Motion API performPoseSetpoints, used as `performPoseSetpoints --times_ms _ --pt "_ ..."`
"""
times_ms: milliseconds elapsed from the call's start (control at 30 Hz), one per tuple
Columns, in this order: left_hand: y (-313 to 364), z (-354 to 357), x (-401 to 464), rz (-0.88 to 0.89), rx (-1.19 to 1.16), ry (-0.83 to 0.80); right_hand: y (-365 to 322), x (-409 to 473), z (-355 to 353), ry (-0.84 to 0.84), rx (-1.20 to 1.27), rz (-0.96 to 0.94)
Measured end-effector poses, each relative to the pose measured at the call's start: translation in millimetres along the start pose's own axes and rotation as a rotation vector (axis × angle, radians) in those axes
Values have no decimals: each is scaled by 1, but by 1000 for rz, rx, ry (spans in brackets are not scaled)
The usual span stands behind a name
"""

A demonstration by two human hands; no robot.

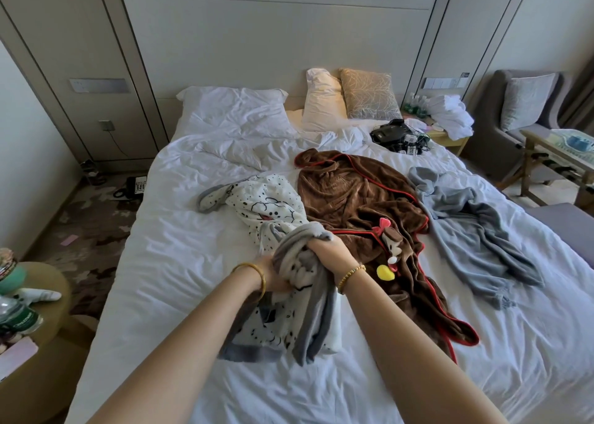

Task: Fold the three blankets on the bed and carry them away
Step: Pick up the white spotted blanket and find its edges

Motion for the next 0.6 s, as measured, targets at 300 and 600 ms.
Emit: performPoseSetpoints --times_ms 300,600 --pt "-55 -20 -27 -418 -266 563 2 -5 20 -345 -440 61" --pt "-9 -46 -22 13 -644 290 9 28 0 191 -1210 -93"
Point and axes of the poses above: each hand's wrist, its own x-axis towards the middle knuckle, its own z-axis out of the palm, y = z × x, the point moved 6 cm from there along x, towards the middle knuckle, and after that the axes turned 12 degrees about z, right-handed, at the moved point
